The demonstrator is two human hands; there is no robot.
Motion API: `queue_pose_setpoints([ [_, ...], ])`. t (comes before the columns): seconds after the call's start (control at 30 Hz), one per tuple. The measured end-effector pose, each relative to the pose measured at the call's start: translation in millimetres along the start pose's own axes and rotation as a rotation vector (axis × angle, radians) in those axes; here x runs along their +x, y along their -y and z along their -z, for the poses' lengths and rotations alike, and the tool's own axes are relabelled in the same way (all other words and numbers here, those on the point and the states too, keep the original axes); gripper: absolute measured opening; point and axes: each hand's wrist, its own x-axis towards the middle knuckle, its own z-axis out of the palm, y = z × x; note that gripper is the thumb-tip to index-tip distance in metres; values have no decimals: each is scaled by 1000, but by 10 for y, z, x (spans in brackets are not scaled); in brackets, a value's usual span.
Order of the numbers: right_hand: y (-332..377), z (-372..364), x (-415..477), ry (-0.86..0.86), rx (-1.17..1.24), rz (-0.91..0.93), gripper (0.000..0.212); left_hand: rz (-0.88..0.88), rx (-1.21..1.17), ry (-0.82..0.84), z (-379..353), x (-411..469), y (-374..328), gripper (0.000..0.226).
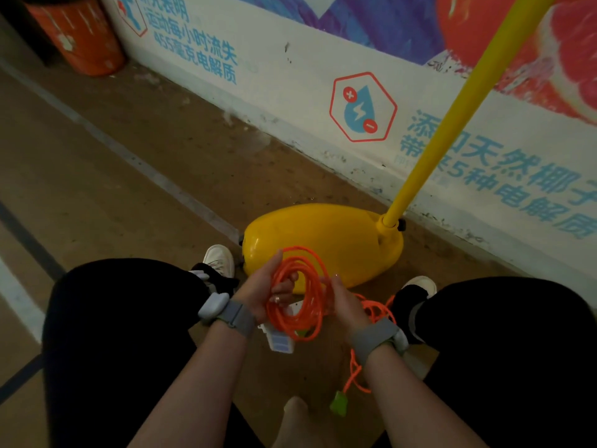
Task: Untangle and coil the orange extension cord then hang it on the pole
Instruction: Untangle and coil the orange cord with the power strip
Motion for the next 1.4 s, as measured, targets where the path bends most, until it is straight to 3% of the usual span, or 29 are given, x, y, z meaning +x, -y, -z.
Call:
queue_pose_setpoints([
  [0.07, 7, 14, -39, 7, -12, -1, 42, 18, 81, 23, -44, 5, 22, 56],
  [0.2, -170, 56, 68, -22, -29, 5, 50, 11, 17, 68, -19, 16, -20, 50],
  [0.3, -307, 59, 187, 4, -23, -33, 57, -30, -18, 96, -20, -9, -32, 32],
  [0.43, -438, 58, 336, 48, 33, -91, 70, -140, 60, -18, -74, 16, 6, 19],
  [0.57, -209, 17, 96, 41, 41, -61, 45, -236, -50, -114, -48, 47, -22, 24],
  [0.7, -182, 27, 137, 51, -254, 80, 50, -346, -307, -179, 43, 76, -92, 30],
  [0.83, -264, -15, 142, 62, -579, 130, 45, -490, -449, -375, 37, 84, -117, 27],
  [1.0, -296, -180, -61, 200, -887, 49, 30, -655, -215, -713, 171, 120, -168, 33],
  [1.07, -185, -272, -225, 256, -910, 167, 20, -690, 65, -858, 280, 178, -137, 44],
  [1.17, 16, -406, -418, 273, -948, 421, 20, -583, 500, -979, 323, 290, 55, 69],
  [1.23, 99, -416, -443, 212, -960, 544, 20, -539, 671, -919, 263, 305, 190, 76],
  [1.4, 148, -249, -363, 113, -850, 621, 17, -360, 913, -532, 130, 306, 292, 55],
])
